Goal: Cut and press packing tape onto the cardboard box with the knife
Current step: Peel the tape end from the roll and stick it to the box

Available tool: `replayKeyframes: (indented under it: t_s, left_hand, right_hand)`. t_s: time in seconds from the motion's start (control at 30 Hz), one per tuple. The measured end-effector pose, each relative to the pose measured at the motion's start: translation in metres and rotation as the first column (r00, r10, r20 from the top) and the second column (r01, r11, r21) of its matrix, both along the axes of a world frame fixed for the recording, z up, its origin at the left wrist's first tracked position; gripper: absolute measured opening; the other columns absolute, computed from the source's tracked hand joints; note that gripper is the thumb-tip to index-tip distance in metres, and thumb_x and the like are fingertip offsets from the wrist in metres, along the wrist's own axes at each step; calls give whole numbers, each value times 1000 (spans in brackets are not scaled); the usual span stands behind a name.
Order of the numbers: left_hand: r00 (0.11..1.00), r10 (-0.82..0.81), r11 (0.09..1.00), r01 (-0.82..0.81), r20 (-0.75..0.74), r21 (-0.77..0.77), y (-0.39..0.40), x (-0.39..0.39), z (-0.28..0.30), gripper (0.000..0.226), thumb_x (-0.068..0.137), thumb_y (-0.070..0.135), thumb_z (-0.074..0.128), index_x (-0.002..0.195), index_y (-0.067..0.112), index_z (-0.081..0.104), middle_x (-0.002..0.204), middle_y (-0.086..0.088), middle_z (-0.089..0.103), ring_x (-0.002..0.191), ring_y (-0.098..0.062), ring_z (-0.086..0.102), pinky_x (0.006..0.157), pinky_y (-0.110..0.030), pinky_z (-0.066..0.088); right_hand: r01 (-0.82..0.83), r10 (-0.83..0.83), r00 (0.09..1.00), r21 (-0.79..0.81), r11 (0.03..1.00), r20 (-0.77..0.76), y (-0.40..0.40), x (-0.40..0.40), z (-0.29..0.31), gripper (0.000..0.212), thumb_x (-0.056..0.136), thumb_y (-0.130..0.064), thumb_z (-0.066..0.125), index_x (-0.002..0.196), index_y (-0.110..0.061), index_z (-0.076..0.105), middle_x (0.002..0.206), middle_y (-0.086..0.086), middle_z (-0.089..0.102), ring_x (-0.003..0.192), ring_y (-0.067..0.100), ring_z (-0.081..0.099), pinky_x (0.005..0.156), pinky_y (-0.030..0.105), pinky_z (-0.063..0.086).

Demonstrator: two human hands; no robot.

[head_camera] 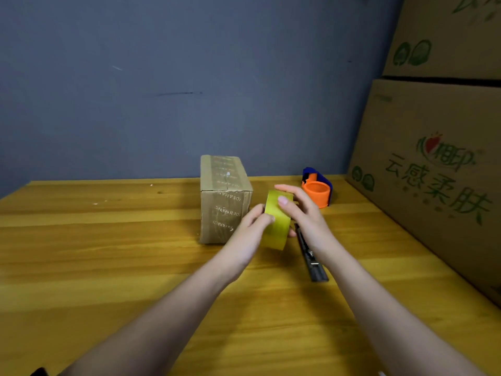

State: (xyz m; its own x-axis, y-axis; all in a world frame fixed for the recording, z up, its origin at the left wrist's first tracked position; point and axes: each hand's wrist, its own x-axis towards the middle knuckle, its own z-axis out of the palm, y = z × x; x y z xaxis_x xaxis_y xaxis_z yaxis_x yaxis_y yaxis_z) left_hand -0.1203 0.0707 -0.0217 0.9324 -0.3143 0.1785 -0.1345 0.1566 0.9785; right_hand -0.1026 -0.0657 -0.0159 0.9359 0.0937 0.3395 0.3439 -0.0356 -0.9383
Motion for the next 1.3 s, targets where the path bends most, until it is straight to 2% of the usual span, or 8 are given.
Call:
replayKeyframes:
  t_s: [0.1,0.33,0.57,0.73,0.87,0.97,1.07,1.3]
  left_hand:
    - [999,-31,999,30,-18,-18,1,3,-1,31,86,20,42,109,20,63,84,-11,71,86,-22,67,89,-47,50]
    - [997,-69,996,66,-43,-62,6,8,-6,42,81,18,44,119,16,61,95,-15,71,95,-27,66,96,-51,48]
    - [993,-114,992,114,-2,-49,7,10,-11,35,92,6,35,114,18,59,87,-12,74,85,-21,70,85,-37,54]
    - [988,-150,988,151,18,-43,9,8,-10,41,83,14,38,121,15,55,88,-16,73,87,-25,70,83,-36,55]
    - [995,-101,995,102,22,-20,5,15,-10,36,81,21,35,108,21,59,71,-13,71,74,-24,68,71,-38,52]
    - [999,-28,1000,28,-36,-13,2,26,-16,32,80,32,38,96,21,63,67,-13,68,69,-25,64,65,-36,48]
    - [991,-3,1000,0,-131,-28,2,31,-25,52,69,48,53,111,18,60,87,-12,65,82,-28,62,65,-36,48]
    - [993,-18,999,14,-119,-31,6,35,-32,44,68,44,52,103,19,63,73,-1,71,70,-20,66,60,-31,51]
  right_hand:
    - [50,-48,998,-48,998,39,3,1,-3,36,87,-33,60,121,-23,58,113,11,56,65,8,58,42,18,42]
    - [71,-68,995,37,997,-73,8,1,3,26,93,-24,56,114,-10,59,68,7,51,43,7,41,39,16,34]
    - [60,-35,980,122,991,-194,12,-1,5,31,92,-30,55,112,-8,59,58,9,46,37,9,37,35,18,32]
    - [83,-58,970,100,992,-235,13,-2,5,34,90,-40,55,109,-13,61,61,8,51,41,12,43,39,20,35]
    - [164,-147,971,77,983,-190,15,-4,6,32,92,-39,53,104,-12,63,82,5,62,72,19,57,61,26,45]
    - [166,-145,976,123,979,-163,20,-12,10,26,94,-32,50,104,-11,60,70,2,58,57,18,50,46,20,41]
    - [184,-164,977,147,972,-137,23,-13,10,25,95,-28,49,107,-8,59,74,1,58,52,15,50,40,17,39]
    - [220,-202,971,154,963,-127,26,-5,1,23,95,-26,51,107,-9,62,93,8,58,48,4,53,33,18,35]
